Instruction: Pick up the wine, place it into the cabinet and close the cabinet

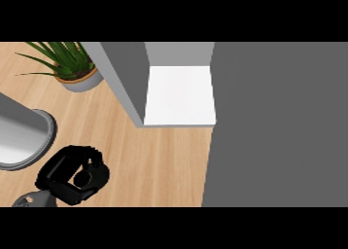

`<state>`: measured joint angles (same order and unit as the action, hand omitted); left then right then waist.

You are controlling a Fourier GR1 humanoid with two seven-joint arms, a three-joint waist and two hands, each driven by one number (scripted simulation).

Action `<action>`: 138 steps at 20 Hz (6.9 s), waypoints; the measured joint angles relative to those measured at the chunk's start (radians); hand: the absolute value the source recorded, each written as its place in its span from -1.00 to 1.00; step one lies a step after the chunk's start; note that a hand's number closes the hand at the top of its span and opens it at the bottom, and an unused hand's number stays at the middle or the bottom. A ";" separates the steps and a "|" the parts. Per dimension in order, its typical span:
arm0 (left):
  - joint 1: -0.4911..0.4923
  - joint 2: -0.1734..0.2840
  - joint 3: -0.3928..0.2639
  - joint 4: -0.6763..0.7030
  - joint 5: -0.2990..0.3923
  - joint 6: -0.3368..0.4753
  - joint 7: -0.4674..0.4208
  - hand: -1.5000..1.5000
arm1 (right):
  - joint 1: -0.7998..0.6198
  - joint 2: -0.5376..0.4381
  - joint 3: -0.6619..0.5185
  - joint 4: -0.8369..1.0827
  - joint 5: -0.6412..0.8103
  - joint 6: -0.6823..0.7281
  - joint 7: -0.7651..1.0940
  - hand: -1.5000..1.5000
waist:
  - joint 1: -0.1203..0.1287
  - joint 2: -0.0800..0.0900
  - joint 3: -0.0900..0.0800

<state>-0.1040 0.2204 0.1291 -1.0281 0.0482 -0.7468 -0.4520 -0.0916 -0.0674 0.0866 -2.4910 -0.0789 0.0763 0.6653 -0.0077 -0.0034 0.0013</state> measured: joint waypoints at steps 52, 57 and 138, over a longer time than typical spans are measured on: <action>-0.152 -0.220 -0.513 -0.812 0.104 1.070 0.540 1.00 | -0.008 0.020 -0.026 0.012 -0.010 0.022 0.002 -1.00 | -0.001 0.002 -0.001; -0.271 -0.220 -0.567 -0.736 0.083 1.204 0.553 1.00 | 0.037 0.023 -0.020 0.007 -0.011 0.040 -0.027 -1.00 | -0.005 0.002 -0.001; -0.926 -0.212 -0.293 0.604 0.409 1.268 -0.179 1.00 | 0.030 0.035 -0.047 0.022 -0.046 0.088 -0.034 -1.00 | -0.028 0.011 -0.002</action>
<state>-1.0301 0.0082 -0.1634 -0.4246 0.4574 0.5210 -0.6306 -0.0615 -0.0324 0.0400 -2.4687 -0.1245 0.1644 0.6312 -0.0358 0.0081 -0.0003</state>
